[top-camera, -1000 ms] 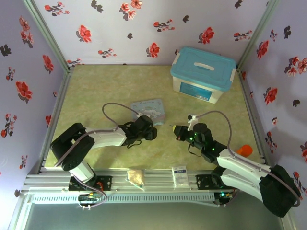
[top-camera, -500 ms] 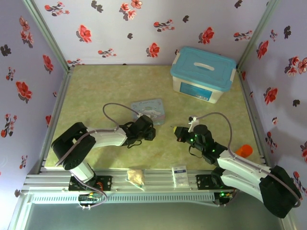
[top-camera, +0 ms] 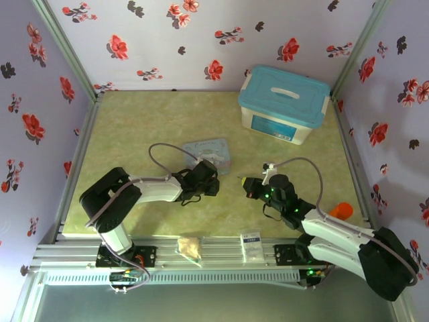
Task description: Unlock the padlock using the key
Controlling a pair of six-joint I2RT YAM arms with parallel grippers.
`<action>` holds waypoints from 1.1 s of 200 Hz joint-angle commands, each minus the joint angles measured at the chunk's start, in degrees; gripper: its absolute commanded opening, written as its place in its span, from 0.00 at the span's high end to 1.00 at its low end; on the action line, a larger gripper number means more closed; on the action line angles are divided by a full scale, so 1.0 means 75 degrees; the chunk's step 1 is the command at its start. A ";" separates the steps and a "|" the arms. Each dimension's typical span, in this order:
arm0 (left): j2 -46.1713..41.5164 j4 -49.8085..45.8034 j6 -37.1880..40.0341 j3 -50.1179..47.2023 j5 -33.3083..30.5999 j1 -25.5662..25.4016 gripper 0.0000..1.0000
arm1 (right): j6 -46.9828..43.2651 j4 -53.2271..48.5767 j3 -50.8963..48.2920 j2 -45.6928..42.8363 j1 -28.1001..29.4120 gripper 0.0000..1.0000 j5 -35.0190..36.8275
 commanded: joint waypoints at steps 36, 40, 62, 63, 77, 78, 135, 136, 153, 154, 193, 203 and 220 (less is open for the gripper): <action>-0.1249 0.1354 -0.0511 -0.1042 -0.0185 0.0143 0.86 | 0.0965 0.0947 0.0171 0.1375 0.0329 1.00 0.0083; -0.1286 0.1505 -0.0601 -0.1127 -0.0159 0.0165 0.87 | 0.0983 0.0998 0.0210 0.1463 0.0364 1.00 0.0102; -0.1251 0.1939 -0.0890 -0.1317 0.0036 0.0275 0.92 | 0.1088 0.1338 0.0349 0.1954 0.0617 1.00 0.0154; -0.1248 0.1954 -0.0900 -0.1318 0.0050 0.0279 0.92 | 0.1101 0.1362 0.0355 0.1973 0.0622 1.00 0.0152; -0.1121 0.2099 -0.1037 -0.1323 0.0263 0.0340 0.93 | 0.1222 0.1690 0.0357 0.2237 0.0654 1.00 0.0147; -0.1113 0.2105 -0.1050 -0.1321 0.0275 0.0341 0.93 | 0.1227 0.1714 0.0360 0.2255 0.0658 1.00 0.0143; -0.1062 0.3653 -0.2347 -0.1984 0.0334 0.0377 1.00 | 0.1776 0.2498 0.0560 0.3040 0.1213 1.00 0.0291; -0.1066 0.3696 -0.2367 -0.2009 0.0323 0.0377 1.00 | 0.1797 0.2516 0.0561 0.3049 0.1225 1.00 0.0303; -0.1084 0.4130 -0.2594 -0.2223 0.0184 0.0376 1.00 | 0.2285 0.2773 0.0495 0.3211 0.1409 1.00 0.0630; -0.1082 0.4134 -0.2596 -0.2228 0.0177 0.0377 1.00 | 0.2315 0.2777 0.0493 0.3222 0.1410 1.00 0.0654; -0.1055 0.4369 -0.2873 -0.2506 -0.0115 0.0352 1.00 | 0.2756 0.2724 0.0398 0.3489 0.1536 1.00 0.1253; -0.0985 0.4793 -0.3110 -0.2658 -0.0157 0.0330 1.00 | 0.2737 0.2870 0.0397 0.3532 0.1572 1.00 0.1205; -0.0873 0.5273 -0.3342 -0.2777 -0.0330 0.0236 1.00 | 0.2828 0.2978 0.0444 0.3575 0.1715 1.00 0.1202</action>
